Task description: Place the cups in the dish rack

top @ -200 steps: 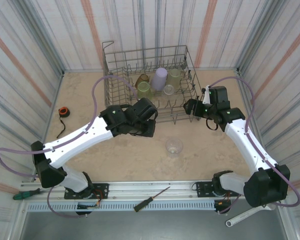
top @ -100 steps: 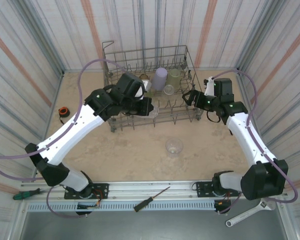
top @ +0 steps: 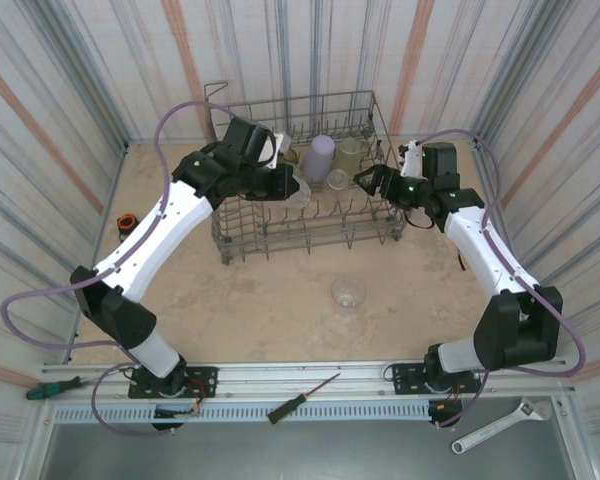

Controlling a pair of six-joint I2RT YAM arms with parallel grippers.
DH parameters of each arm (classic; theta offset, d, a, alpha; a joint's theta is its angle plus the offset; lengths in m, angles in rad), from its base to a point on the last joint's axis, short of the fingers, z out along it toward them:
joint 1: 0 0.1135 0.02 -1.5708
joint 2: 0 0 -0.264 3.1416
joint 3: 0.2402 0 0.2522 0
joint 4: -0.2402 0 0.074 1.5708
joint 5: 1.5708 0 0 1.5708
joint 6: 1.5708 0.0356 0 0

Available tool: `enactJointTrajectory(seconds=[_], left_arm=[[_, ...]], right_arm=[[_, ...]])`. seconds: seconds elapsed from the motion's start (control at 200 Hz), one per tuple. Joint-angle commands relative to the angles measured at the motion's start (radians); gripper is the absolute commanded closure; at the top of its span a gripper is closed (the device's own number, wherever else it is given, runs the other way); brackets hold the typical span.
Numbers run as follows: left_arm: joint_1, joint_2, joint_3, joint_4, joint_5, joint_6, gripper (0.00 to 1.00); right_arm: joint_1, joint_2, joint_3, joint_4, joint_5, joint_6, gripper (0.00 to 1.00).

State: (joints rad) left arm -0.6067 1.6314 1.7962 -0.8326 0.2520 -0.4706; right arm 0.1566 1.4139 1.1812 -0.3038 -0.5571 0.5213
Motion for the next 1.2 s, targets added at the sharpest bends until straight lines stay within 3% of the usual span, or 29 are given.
enactJointTrajectory(seconds=[0.0, 0.311, 0.441, 0.581, 0.862, 1.022, 1.192], left_arm=[[0.028, 0.021, 0.059, 0.077, 0.063, 0.031, 1.0], [0.113, 0.062, 0.007, 0.329, 0.194, -0.031, 1.0], [0.132, 0.083, 0.014, 0.397, 0.224, -0.059, 1.0], [0.149, 0.099, -0.003, 0.512, 0.27, -0.1, 1.0], [0.197, 0.118, -0.088, 0.769, 0.366, -0.153, 1.0], [0.241, 0.134, -0.141, 0.932, 0.459, -0.239, 1.0], [0.255, 0.16, -0.147, 1.06, 0.542, -0.286, 1.0]], right_arm=[[-0.006, 0.047, 0.042, 0.082, -0.073, 0.047, 0.01], [-0.003, 0.16, 0.072, 0.315, -0.209, 0.138, 0.01], [-0.006, 0.214, 0.056, 0.512, -0.306, 0.207, 0.01], [-0.011, 0.3, 0.067, 0.762, -0.42, 0.366, 0.01], [-0.021, 0.443, 0.116, 1.185, -0.495, 0.639, 0.01], [-0.029, 0.558, 0.183, 1.494, -0.55, 0.922, 0.01], [-0.022, 0.642, 0.244, 1.618, -0.543, 1.054, 0.01]])
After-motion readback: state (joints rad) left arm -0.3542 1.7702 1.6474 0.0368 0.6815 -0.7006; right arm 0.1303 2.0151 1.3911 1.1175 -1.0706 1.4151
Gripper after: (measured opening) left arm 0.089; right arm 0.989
